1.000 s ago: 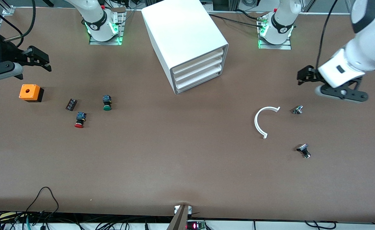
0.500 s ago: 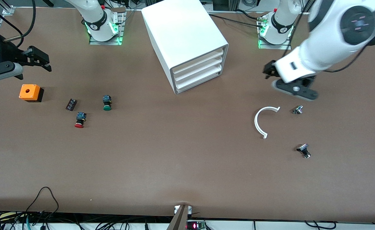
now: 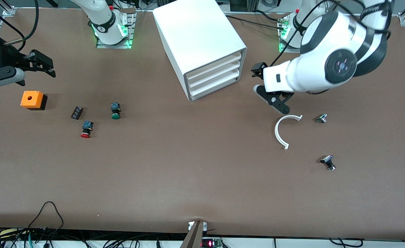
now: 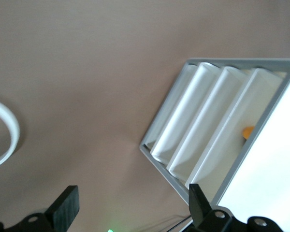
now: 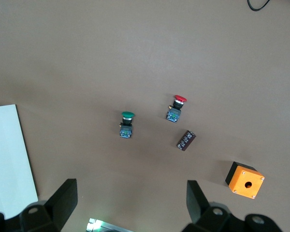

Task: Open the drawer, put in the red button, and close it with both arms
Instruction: 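Move the left gripper toward the white cabinet's top drawer front, then hook the drawer front with the left gripper and pull it open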

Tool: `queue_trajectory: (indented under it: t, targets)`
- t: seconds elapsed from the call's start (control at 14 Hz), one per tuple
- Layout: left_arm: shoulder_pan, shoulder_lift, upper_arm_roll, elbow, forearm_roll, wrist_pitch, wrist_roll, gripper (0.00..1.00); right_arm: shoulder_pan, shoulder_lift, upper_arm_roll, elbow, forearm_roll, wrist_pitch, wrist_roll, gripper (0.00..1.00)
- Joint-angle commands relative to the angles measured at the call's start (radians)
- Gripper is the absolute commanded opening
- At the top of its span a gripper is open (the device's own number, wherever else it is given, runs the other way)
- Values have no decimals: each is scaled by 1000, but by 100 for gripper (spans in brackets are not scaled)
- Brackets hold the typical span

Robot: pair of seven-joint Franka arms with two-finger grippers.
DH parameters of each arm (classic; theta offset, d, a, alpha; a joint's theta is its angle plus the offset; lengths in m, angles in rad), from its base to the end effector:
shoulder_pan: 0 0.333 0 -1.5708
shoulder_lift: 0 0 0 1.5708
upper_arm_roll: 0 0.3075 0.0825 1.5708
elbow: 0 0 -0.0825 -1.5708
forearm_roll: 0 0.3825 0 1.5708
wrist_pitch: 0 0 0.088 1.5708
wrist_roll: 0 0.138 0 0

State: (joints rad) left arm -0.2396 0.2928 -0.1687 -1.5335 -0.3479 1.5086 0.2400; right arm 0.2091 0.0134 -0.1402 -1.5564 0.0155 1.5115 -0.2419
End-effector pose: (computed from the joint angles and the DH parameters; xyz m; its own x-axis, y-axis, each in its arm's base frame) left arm 0.5362 -0.2749 0.4411 0.7706 -0.6032 -0.2057 -0.4793 -0.7613 0.4368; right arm 0.5473 0.0405 0.5794 0.9504 0.3065 -0.0532 0.3054 -0.9518 -0.0272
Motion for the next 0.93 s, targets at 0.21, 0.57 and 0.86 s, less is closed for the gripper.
queue_trajectory:
  t: [0.21, 0.57, 0.86]
  targets:
    - [-24, 167, -15, 79, -141, -22, 211, 100, 0, 8, 1, 21, -11, -10, 4, 100]
    - [-46, 267, -20, 124, -226, -21, 291, 100, 0, 8, 1, 21, -11, -10, 4, 100]
    - [-66, 348, -22, 127, -296, 15, 376, 100, 0, 8, -1, 21, -11, -10, 4, 100]
